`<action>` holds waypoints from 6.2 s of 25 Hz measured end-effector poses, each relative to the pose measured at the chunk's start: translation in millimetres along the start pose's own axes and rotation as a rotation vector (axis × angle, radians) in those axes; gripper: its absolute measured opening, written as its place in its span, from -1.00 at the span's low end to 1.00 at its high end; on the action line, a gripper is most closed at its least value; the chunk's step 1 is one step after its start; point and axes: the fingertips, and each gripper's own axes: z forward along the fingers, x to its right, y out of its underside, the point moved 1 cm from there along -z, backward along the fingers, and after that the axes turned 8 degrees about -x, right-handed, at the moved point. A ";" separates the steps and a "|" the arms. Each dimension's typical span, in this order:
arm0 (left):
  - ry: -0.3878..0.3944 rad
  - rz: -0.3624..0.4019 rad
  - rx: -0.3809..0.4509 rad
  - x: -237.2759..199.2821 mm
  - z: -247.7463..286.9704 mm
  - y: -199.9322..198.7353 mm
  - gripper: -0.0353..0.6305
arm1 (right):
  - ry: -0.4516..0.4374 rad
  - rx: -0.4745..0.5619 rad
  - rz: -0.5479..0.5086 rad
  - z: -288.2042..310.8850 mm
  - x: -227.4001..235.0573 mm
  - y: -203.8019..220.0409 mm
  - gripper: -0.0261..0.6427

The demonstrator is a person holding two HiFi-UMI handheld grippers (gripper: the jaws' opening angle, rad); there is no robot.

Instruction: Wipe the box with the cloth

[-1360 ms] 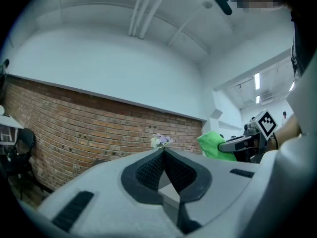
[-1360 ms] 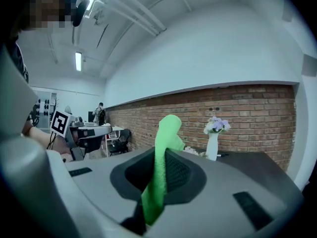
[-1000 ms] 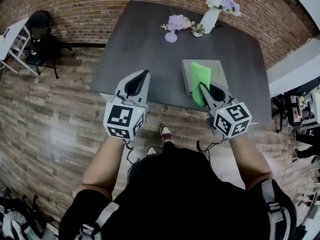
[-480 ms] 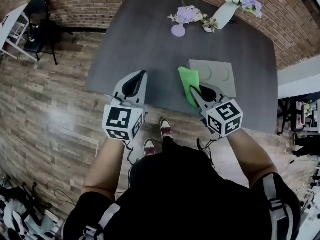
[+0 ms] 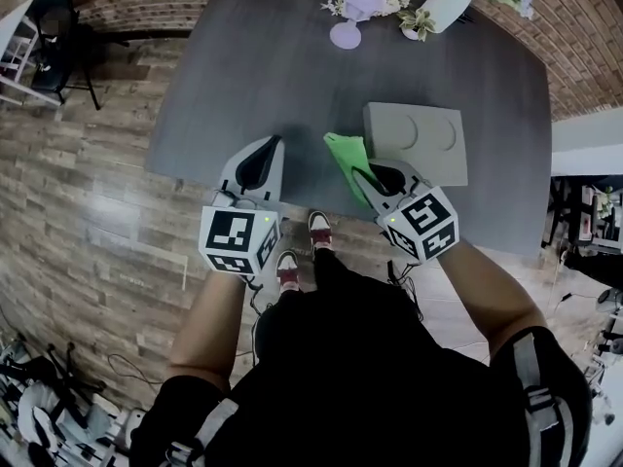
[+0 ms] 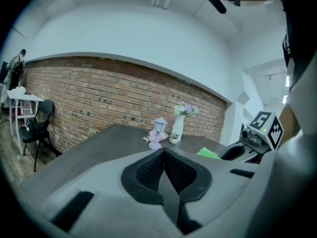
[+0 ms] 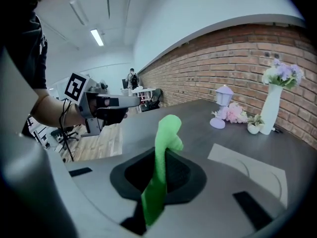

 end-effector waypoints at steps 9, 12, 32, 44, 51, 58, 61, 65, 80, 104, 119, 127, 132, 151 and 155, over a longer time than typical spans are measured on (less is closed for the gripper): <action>0.002 -0.031 -0.023 0.2 26.5 13.3 -0.87 | -0.031 -0.077 -0.037 19.6 14.8 8.3 -0.81; 0.006 -0.036 -0.024 0.9 34.7 15.5 -0.87 | -0.027 -0.108 -0.036 24.0 22.6 9.0 -0.81; 0.001 -0.034 -0.034 -8.1 86.4 6.2 -0.87 | 0.008 -0.149 -0.006 58.3 90.2 -24.7 -0.81; -0.024 -0.025 -0.057 -18.9 100.5 4.3 -0.87 | 0.048 -0.129 -0.006 81.6 139.9 -50.0 -0.81; -0.054 -0.013 -0.058 -27.9 104.4 -3.8 -0.87 | 0.042 -0.129 0.002 93.9 155.2 -56.0 -0.81; -0.082 -0.019 -0.072 -39.3 102.7 -3.9 -0.87 | 0.042 -0.143 0.003 104.9 167.1 -56.7 -0.81; -0.088 -0.017 -0.071 -40.9 104.5 -7.5 -0.87 | 0.045 -0.149 0.002 107.8 173.7 -56.4 -0.81; -0.094 -0.012 -0.074 -42.0 103.3 -9.1 -0.87 | 0.049 -0.150 0.006 110.2 178.6 -57.3 -0.81; -0.117 0.019 -0.114 -38.1 94.2 -10.2 -0.87 | 0.050 -0.152 0.004 119.5 193.4 -56.3 -0.81; -0.060 0.044 -0.141 -1.8 113.5 -14.7 -0.87 | 0.090 -0.156 0.066 88.0 225.6 -24.6 -0.81; -0.008 0.063 -0.142 25.8 136.6 -22.1 -0.87 | 0.139 -0.154 0.114 60.3 253.5 -1.5 -0.81; -0.001 0.080 -0.156 30.7 140.6 -23.4 -0.87 | 0.160 -0.166 0.108 53.2 270.2 9.6 -0.81; 0.008 0.109 -0.186 34.3 139.2 -22.6 -0.87 | 0.167 -0.165 0.109 45.0 283.4 19.0 -0.81; 0.085 0.152 -0.224 60.4 175.4 -19.5 -0.87 | 0.222 -0.134 0.152 17.4 325.1 43.6 -0.81; 0.093 0.159 -0.229 64.8 181.7 -18.6 -0.87 | 0.235 -0.132 0.171 13.1 333.8 52.2 -0.81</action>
